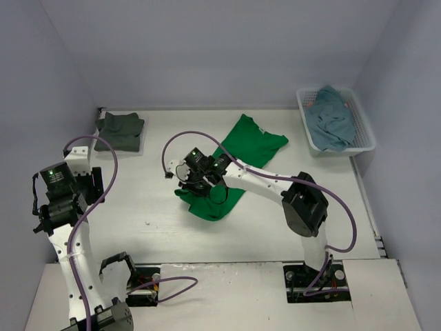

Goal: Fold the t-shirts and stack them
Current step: Fold the tshirt

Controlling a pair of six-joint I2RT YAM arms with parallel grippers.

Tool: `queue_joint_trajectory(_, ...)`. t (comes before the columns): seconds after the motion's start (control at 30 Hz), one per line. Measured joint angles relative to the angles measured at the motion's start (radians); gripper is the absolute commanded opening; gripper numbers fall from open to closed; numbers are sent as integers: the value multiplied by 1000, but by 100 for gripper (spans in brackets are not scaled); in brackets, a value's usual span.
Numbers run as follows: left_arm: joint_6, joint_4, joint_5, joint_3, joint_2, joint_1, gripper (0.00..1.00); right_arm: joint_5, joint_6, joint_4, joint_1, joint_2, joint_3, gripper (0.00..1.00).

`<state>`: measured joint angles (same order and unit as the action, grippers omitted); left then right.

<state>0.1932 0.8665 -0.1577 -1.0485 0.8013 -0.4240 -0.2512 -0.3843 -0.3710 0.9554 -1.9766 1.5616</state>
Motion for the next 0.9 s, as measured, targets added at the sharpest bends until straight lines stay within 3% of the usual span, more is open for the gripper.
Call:
queue_joint_trajectory(0.43, -2, -3, -30, 0, 3, -24, 59, -98, -18, -5, -26, 16, 20, 0)
queue_joint_trajectory(0.9, -15, -3, -74, 14, 10, -48, 59, -219, -40, -6, -328, 72, 20, 0)
